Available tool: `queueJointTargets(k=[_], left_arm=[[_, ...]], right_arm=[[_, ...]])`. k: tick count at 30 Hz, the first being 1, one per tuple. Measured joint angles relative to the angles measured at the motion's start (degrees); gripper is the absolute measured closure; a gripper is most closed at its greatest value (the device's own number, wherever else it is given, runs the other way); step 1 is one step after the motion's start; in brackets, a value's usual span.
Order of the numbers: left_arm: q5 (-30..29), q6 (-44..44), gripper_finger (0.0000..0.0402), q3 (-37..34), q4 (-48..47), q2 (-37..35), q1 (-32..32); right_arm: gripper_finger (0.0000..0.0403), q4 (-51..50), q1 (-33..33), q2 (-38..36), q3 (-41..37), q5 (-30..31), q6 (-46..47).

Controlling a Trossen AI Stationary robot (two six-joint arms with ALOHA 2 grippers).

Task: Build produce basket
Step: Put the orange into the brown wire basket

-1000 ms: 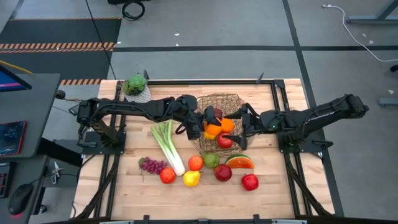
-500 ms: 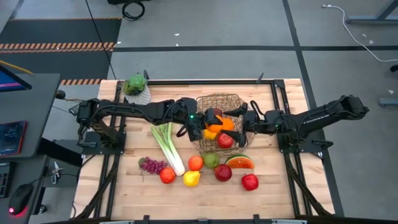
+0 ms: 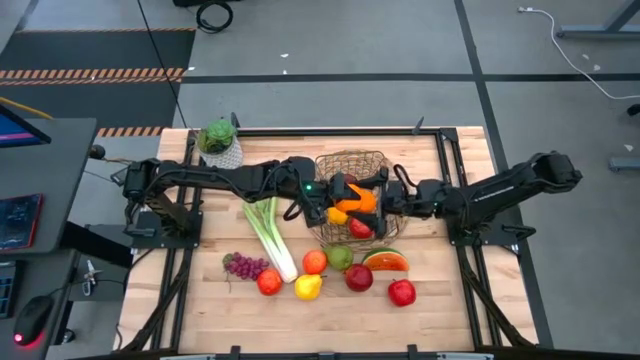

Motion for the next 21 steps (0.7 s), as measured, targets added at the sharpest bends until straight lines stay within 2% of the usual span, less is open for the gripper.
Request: queueJointTargets(k=[12,21], left_arm=[[0.0,-1.7,0.0111,0.0,-0.2,0.0,0.0],[-0.1,-4.4,0.0047,0.0,0.2,0.0,-0.6]], right_arm=[[0.0007,5.8,-2.8,3.3,0.0,-6.5,1.3],[0.0011,5.8,-4.3,4.0,0.0,-7.0,3.0]])
